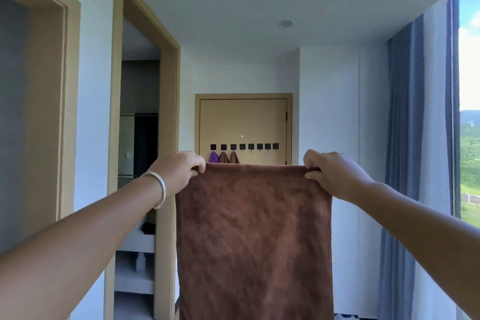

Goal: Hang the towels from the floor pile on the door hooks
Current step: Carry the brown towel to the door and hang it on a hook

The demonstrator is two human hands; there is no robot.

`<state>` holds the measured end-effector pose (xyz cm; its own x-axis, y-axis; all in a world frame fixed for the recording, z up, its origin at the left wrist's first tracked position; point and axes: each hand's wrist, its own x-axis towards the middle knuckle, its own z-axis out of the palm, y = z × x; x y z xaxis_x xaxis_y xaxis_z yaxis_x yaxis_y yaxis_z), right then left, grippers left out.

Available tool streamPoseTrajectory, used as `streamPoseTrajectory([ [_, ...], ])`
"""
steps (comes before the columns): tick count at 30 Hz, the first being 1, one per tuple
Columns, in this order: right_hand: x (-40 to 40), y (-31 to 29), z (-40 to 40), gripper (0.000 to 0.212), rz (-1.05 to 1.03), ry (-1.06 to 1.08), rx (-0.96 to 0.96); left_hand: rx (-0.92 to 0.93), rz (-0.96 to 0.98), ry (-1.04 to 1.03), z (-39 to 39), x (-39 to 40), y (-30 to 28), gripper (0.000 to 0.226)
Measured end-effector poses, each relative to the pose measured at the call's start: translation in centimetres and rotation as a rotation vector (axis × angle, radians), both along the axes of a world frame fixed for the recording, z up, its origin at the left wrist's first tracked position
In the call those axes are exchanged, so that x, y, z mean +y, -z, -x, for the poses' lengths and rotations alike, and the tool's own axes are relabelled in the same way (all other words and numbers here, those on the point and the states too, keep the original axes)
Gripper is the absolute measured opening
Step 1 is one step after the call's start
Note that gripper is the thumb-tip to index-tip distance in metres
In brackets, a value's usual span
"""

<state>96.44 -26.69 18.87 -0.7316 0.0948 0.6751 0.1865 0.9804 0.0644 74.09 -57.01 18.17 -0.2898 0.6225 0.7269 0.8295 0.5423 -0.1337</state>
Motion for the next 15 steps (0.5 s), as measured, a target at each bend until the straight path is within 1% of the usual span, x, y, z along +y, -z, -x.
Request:
streamPoseTrajectory([
  [4, 5.4, 0.1, 5.3, 0.013, -0.006, -0.025, -0.062, -0.036, 0.050, 0.021, 4.1, 4.1, -0.2, 0.017],
  [6, 7.9, 0.3, 7.9, 0.012, -0.001, -0.045, -0.095, -0.020, 0.097, 0.042, 6.1, 6.2, 0.0, 0.018],
  [10, 12.1, 0.9, 13.0, 0.013, -0.009, -0.067, -0.116, 0.041, 0.216, 0.016, 10.6, 10.1, 1.0, 0.025],
  [12, 13.9, 1.3, 15.3, 0.013, -0.013, -0.081, -0.131, 0.035, 0.244, 0.000, 12.8, 11.8, 1.3, 0.029],
  [15, 16.2, 2.0, 19.3, 0.022, -0.103, -0.117, -0.124, 0.011, 0.267, -0.012, 16.9, 14.4, 1.9, 0.028],
])
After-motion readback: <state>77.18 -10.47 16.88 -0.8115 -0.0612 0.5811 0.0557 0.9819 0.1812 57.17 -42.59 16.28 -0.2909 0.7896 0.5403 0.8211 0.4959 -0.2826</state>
